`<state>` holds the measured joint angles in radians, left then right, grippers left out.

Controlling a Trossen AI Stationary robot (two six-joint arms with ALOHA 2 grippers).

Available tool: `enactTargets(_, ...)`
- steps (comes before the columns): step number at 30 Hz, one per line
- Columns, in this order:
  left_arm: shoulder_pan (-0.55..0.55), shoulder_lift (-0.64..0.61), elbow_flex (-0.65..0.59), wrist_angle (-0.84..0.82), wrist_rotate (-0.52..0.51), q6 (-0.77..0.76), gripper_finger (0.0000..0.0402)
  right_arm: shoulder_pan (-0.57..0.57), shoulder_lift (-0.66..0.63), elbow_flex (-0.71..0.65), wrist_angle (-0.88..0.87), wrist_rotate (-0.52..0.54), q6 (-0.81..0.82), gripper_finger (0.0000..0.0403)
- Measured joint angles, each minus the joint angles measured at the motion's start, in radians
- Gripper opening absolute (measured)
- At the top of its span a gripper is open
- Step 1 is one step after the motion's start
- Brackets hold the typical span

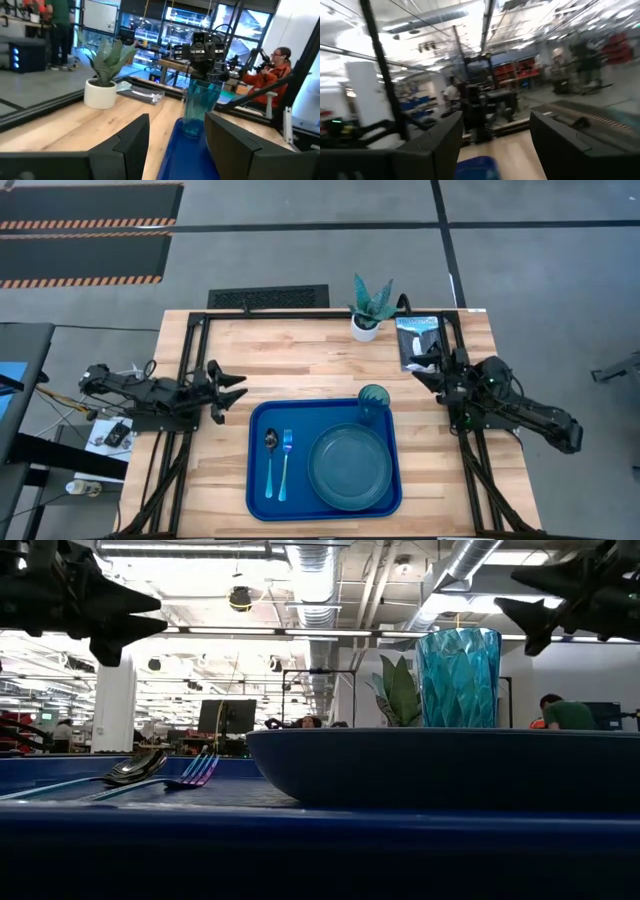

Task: Pick and place plate/cup/fork/spoon on tray
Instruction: Return to Home Position

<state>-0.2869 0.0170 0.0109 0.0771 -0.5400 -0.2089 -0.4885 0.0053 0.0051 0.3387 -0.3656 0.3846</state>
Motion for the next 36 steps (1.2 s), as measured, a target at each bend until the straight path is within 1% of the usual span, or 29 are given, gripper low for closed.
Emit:
enactTargets(4, 0.014, 0.0, 0.0, 0.001, -0.021, 0.021, 0.0179, 0.0, 0.0, 0.0, -0.029, 0.09, -0.114, 0.0254)
enactTargets(5, 0.017, 0.0, 0.0, 0.001, -0.024, 0.021, 0.0179, 0.0, 0.0, 0.0, -0.045, 0.108, -0.122, 0.0254)
enactTargets(8, 0.023, 0.0, 0.0, 0.001, -0.028, -0.009, 0.0179, 0.008, 0.0, 0.0, -0.082, 0.143, -0.076, 0.0254)
enactTargets(10, 0.028, 0.0, 0.0, 0.001, -0.052, -0.063, 0.0179, 0.022, 0.0, 0.0, -0.121, 0.13, -0.037, 0.0254)
enactTargets(11, 0.031, 0.0, 0.0, 0.001, -0.057, -0.07, 0.0179, 0.033, 0.001, 0.0, -0.124, 0.101, -0.046, 0.0254)
enactTargets(13, 0.037, 0.0, 0.0, 0.001, -0.058, -0.05, 0.0179, 0.062, 0.0, -0.001, -0.122, 0.015, -0.115, 0.0254)
enactTargets(15, 0.048, 0.0, 0.0, 0.001, -0.063, -0.016, 0.0179, 0.095, 0.0, -0.001, -0.125, -0.027, -0.192, 0.0254)
enactTargets(16, 0.056, 0.0, 0.0, 0.001, -0.069, -0.002, 0.0179, 0.107, 0.0, -0.001, -0.125, -0.019, -0.212, 0.0254)
enactTargets(19, 0.079, 0.0, 0.0, 0.001, -0.062, 0.051, 0.0179, 0.132, 0.0, -0.001, -0.157, 0.076, -0.234, 0.0254)
enactTargets(21, 0.091, 0.0, 0.0, 0.001, -0.037, 0.07, 0.0179, 0.147, 0.0, -0.001, -0.171, 0.11, -0.254, 0.0254)
enactTargets(24, 0.109, 0.0, 0.0, 0.001, 0.028, 0.042, 0.0179, 0.17, 0.0, -0.001, -0.182, 0.106, -0.262, 0.0254)
enactTargets(28, 0.131, 0.0, 0.0, -0.011, 0.223, -0.029, 0.0179, 0.196, 0.001, -0.001, -0.268, 0.107, -0.252, 0.0254)
enactTargets(30, 0.143, 0.0, 0.0, -0.023, 0.308, -0.043, 0.0179, 0.21, 0.006, 0.0, -0.271, 0.11, -0.229, 0.0254)
enactTargets(34, 0.169, 0.0, 0.002, -0.038, 0.381, -0.034, 0.0179, 0.229, 0.024, 0.0, -0.274, 0.11, -0.202, 0.0254)
enactTargets(36, 0.187, 0.0, 0.017, -0.083, 0.391, -0.023, 0.0179, 0.236, 0.028, 0.0, -0.277, 0.108, -0.201, 0.0254)
